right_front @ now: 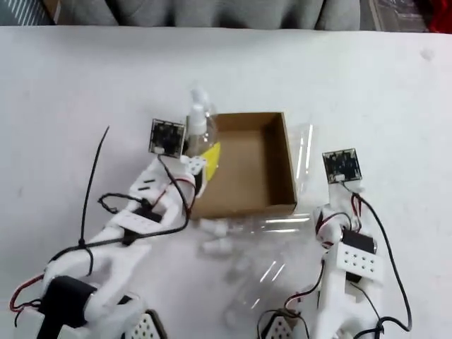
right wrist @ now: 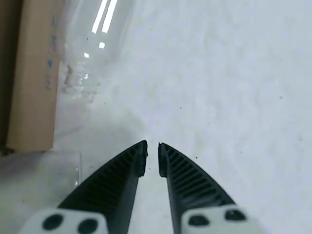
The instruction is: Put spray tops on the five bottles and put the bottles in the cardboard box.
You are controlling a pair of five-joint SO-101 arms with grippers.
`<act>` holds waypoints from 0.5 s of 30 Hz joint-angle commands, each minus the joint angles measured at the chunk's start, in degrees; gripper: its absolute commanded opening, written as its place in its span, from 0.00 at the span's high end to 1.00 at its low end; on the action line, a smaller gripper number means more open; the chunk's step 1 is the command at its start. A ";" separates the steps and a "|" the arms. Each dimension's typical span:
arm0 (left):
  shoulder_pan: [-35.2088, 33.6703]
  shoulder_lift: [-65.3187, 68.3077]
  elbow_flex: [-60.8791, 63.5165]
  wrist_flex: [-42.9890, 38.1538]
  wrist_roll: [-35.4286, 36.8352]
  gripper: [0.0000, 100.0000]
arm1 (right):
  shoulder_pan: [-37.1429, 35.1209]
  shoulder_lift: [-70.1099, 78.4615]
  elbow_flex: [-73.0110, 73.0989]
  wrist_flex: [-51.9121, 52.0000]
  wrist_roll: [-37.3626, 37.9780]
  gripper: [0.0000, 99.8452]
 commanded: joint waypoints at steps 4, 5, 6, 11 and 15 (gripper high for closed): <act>-0.48 0.40 -1.41 -1.85 0.18 0.91 | 0.31 0.04 -0.70 -0.57 1.67 0.98; -0.48 0.40 -1.32 -1.85 0.18 0.87 | 0.31 0.04 -0.70 -0.57 1.67 0.98; -0.48 0.40 -1.14 -1.67 0.26 0.84 | 0.31 0.04 -0.70 -0.66 1.67 0.98; -0.48 -0.04 -0.26 0.18 0.18 0.74 | 0.31 0.04 -0.62 -0.66 1.76 0.98; -0.57 0.04 -0.18 0.18 0.18 0.70 | 0.31 0.04 -0.62 -0.66 1.85 0.98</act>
